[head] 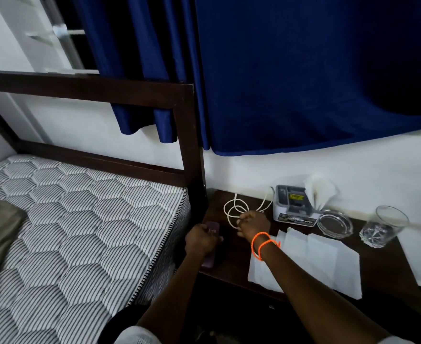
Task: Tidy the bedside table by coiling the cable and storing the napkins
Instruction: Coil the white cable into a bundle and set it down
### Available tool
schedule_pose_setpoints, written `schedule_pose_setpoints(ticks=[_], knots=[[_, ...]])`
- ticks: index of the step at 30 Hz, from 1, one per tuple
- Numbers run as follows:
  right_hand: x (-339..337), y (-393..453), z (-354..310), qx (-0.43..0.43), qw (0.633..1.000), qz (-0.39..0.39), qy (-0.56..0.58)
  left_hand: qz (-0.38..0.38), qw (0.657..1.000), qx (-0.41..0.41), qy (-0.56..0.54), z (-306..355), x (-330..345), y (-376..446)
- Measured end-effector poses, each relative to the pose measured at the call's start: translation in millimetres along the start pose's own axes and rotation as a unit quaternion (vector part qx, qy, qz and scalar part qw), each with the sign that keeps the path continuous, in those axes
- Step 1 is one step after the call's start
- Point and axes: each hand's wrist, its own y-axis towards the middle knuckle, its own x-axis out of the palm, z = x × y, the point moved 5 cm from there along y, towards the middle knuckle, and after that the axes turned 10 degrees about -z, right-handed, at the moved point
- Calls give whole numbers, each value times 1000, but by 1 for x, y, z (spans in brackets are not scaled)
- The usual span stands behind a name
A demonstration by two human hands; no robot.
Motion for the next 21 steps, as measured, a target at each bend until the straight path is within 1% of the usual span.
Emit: schedule_pose_setpoints(ticks=[2,4,6,9,12,14,16,19,21], knots=[[-7,5,1,-3,1000,6,-14,0,999,16,41,2,4,0],[-11,7,3,-12,999,3,-41,8,998,31,55,1,5,0],[-13,11,3,-43,991,-1,-127,11,998,43,55,1,3,1],[-7,10,1,-105,945,-19,-308,18,997,53,45,0,0,2],[10,6,0,-133,896,-74,-418,28,997,60,31,1,-1,2],[18,5,0,-147,876,-90,-451,47,997,64,25,4,-2,2],[21,8,0,-143,869,-95,-464,66,995,69,24,7,-3,3],[19,13,-6,-140,868,-95,-467,61,994,77,39,12,-6,5],[14,14,-15,-149,876,-88,-450,56,994,77,48,15,-9,6]])
